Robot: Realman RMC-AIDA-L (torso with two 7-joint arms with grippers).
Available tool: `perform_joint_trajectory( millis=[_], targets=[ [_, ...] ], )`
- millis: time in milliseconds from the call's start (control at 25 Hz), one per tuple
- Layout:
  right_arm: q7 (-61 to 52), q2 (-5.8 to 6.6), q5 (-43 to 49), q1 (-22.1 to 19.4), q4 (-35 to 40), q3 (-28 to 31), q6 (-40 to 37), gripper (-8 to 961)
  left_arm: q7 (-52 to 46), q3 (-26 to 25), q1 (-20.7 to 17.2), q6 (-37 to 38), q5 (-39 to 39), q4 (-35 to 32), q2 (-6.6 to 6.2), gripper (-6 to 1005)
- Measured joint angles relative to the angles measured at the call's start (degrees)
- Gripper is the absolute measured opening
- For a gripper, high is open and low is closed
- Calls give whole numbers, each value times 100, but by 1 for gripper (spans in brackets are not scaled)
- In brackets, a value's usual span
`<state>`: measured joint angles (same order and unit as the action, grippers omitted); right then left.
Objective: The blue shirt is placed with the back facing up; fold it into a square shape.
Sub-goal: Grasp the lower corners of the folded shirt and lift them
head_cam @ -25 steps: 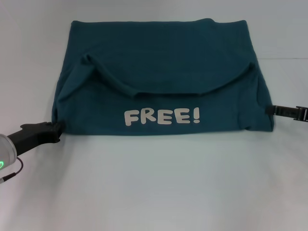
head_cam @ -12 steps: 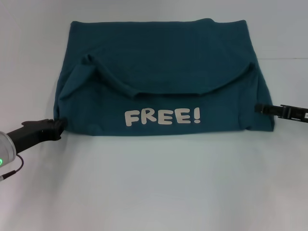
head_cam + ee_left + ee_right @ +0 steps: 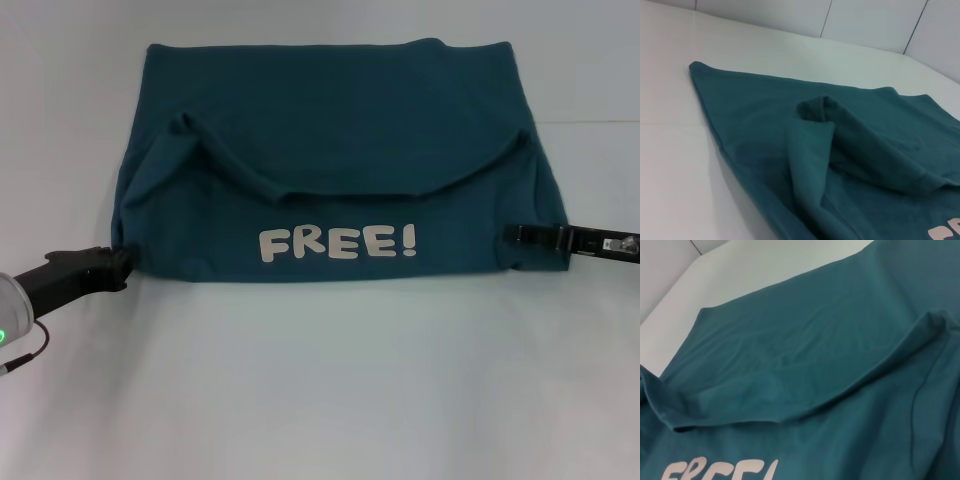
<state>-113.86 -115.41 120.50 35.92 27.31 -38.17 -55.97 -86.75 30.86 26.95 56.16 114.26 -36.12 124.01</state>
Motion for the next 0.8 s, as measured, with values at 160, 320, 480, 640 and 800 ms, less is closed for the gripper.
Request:
perform_joint_trajectory(
  millis=[160, 320, 480, 640, 800],
  targets=[
    [-84, 23, -37, -49, 24, 69, 17, 658, 0, -1, -2, 0, 0, 0, 0, 42],
    [-72, 55, -43, -93, 12, 112, -51, 521, 0, -1, 1, 0, 0, 0, 0, 42],
    [-46, 58, -42, -109, 15, 83, -67, 408, 0, -1, 6, 0, 0, 0, 0, 42],
    [-37, 50, -36, -111, 11, 74, -57, 321, 0, -1, 16, 0, 0, 0, 0, 41],
    [57, 30, -42, -140, 36, 103, -72, 233, 0, -1, 16, 0, 0, -1, 0, 41]
  ],
)
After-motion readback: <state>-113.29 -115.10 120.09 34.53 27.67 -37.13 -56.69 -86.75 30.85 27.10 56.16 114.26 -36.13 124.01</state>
